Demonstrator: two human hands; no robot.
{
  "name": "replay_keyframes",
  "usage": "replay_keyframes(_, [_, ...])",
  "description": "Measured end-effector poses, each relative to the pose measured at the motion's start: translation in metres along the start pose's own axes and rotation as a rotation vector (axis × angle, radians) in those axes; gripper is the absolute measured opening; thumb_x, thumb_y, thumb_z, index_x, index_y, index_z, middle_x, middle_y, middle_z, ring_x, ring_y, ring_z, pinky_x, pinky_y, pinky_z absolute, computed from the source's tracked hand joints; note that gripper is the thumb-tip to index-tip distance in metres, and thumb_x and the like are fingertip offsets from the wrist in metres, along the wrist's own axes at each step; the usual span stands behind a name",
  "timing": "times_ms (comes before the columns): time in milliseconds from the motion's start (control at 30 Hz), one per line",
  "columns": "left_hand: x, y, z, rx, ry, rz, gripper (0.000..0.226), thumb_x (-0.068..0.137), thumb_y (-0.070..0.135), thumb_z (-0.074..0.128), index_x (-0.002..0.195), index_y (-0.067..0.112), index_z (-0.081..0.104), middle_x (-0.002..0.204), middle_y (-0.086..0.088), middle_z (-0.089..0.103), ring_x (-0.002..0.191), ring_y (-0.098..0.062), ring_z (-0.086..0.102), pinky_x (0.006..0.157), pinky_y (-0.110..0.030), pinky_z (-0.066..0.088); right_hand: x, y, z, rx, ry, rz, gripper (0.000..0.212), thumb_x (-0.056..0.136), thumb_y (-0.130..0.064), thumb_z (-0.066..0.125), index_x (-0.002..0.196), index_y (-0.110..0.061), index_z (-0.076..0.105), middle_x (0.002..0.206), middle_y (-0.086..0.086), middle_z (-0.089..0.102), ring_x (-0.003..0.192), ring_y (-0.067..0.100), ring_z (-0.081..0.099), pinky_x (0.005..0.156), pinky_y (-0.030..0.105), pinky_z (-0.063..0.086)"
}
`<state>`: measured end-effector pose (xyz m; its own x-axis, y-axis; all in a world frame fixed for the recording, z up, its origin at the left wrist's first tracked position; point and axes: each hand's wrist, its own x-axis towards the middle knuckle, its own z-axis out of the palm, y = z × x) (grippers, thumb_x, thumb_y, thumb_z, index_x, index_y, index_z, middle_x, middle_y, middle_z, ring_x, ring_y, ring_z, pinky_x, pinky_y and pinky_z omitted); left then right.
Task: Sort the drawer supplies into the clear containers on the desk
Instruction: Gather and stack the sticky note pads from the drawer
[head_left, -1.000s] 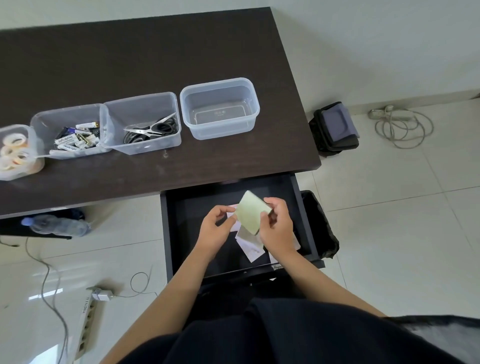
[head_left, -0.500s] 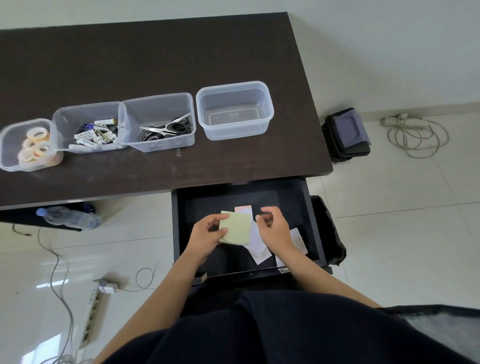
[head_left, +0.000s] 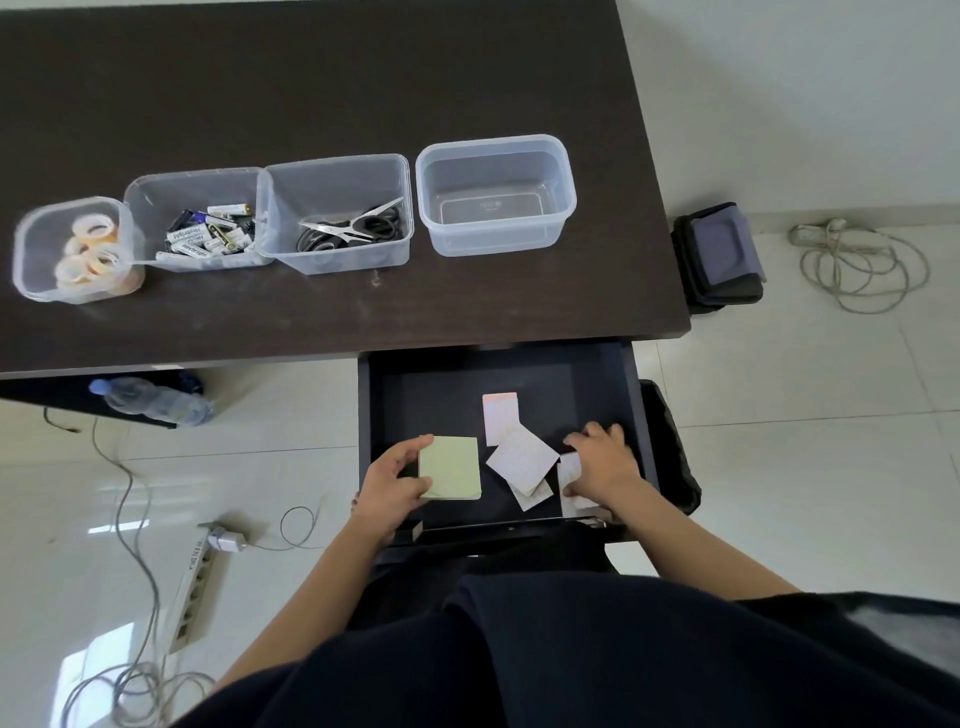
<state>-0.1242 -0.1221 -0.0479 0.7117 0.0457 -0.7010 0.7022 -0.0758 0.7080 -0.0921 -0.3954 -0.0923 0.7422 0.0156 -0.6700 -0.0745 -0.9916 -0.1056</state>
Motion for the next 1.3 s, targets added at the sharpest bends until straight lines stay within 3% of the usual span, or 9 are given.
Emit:
replay_keyframes(233, [-0.002, -0.007, 0.0, -0.008, 0.001, -0.007, 0.061, 0.079, -0.02, 0.043, 0.121, 0.021, 0.058, 0.12, -0.001, 0.058, 0.112, -0.02, 0.054, 0.061, -0.017, 0.052, 0.002, 0.006, -0.022, -0.081, 0.014, -0.138, 0.029, 0.079, -0.029, 0.072, 0.105, -0.022, 0.063, 0.109, 0.0, 0.061, 0.109, 0.023, 0.05, 0.087, 0.034, 0.041])
replay_keyframes(367, [-0.002, -0.009, 0.001, 0.019, -0.016, 0.016, 0.066, 0.074, -0.021, 0.042, 0.122, 0.022, 0.057, 0.123, -0.002, 0.058, 0.112, -0.023, 0.055, 0.072, -0.028, 0.053, -0.008, 0.005, -0.029, 0.347, 0.129, -0.11, 0.01, 0.082, -0.028, 0.069, 0.085, -0.019, 0.065, 0.088, -0.002, 0.06, 0.082, 0.02, 0.06, 0.067, 0.028, 0.041])
replay_keyframes(500, [-0.003, -0.002, 0.008, 0.027, -0.048, 0.028, 0.068, 0.074, -0.024, 0.045, 0.126, 0.019, 0.055, 0.124, -0.002, 0.057, 0.114, -0.021, 0.054, 0.072, -0.026, 0.054, -0.026, -0.008, -0.043, 0.651, 0.223, -0.169, 0.009, 0.086, -0.028, 0.064, 0.08, -0.021, 0.066, 0.075, -0.007, 0.064, 0.065, 0.009, 0.055, 0.061, 0.023, 0.04])
replay_keyframes(633, [-0.005, 0.009, 0.015, 0.008, -0.079, 0.054, 0.068, 0.074, -0.023, 0.044, 0.124, 0.021, 0.056, 0.124, 0.0, 0.057, 0.109, -0.019, 0.057, 0.071, -0.026, 0.054, -0.04, -0.035, -0.051, 0.838, 0.36, -0.158, 0.012, 0.086, -0.029, 0.064, 0.094, -0.021, 0.07, 0.084, -0.004, 0.067, 0.076, 0.012, 0.06, 0.067, 0.021, 0.046])
replay_keyframes(733, [-0.009, 0.018, 0.021, 0.0, -0.119, 0.074, 0.067, 0.075, -0.022, 0.044, 0.123, 0.023, 0.055, 0.122, 0.004, 0.057, 0.088, -0.02, 0.061, 0.077, -0.033, 0.056, -0.044, -0.056, -0.05, 0.838, 0.485, -0.12, 0.018, 0.086, -0.029, 0.065, 0.102, -0.024, 0.07, 0.091, 0.001, 0.06, 0.081, 0.013, 0.058, 0.072, 0.024, 0.046])
replay_keyframes(933, [-0.014, 0.024, 0.029, 0.003, -0.175, 0.111, 0.068, 0.075, -0.018, 0.051, 0.125, 0.027, 0.056, 0.122, 0.01, 0.056, 0.085, -0.022, 0.066, 0.085, -0.043, 0.056, -0.051, -0.09, -0.048, 0.842, 0.254, -0.124, 0.039, 0.083, -0.033, 0.067, 0.12, -0.024, 0.061, 0.11, -0.003, 0.05, 0.095, 0.014, 0.056, 0.084, 0.025, 0.044])
replay_keyframes(1100, [-0.017, 0.024, 0.028, -0.043, -0.153, 0.097, 0.068, 0.075, -0.02, 0.049, 0.127, 0.025, 0.055, 0.124, 0.007, 0.056, 0.091, -0.014, 0.065, 0.085, -0.042, 0.057, -0.049, -0.09, -0.043, 0.749, 0.1, -0.222, 0.044, 0.085, -0.024, 0.067, 0.127, -0.027, 0.055, 0.128, -0.001, 0.042, 0.085, 0.012, 0.057, 0.08, 0.021, 0.043])
replay_keyframes(1200, [-0.018, 0.02, 0.024, -0.069, -0.162, 0.083, 0.068, 0.076, -0.02, 0.046, 0.124, 0.026, 0.057, 0.126, 0.005, 0.057, 0.094, -0.012, 0.063, 0.086, -0.043, 0.055, -0.045, -0.083, -0.041, 0.562, 0.159, -0.26, 0.046, 0.079, -0.027, 0.071, 0.122, -0.033, 0.055, 0.129, -0.009, 0.041, 0.114, 0.018, 0.041, 0.098, 0.033, 0.038])
replay_keyframes(1300, [-0.019, 0.018, 0.022, -0.098, -0.176, 0.067, 0.068, 0.076, -0.02, 0.044, 0.121, 0.029, 0.059, 0.127, 0.006, 0.057, 0.098, -0.015, 0.063, 0.086, -0.041, 0.054, -0.043, -0.077, -0.044, 0.52, 0.153, -0.31, 0.046, 0.074, -0.035, 0.075, 0.117, -0.036, 0.056, 0.133, -0.013, 0.044, 0.121, 0.017, 0.039, 0.106, 0.042, 0.032])
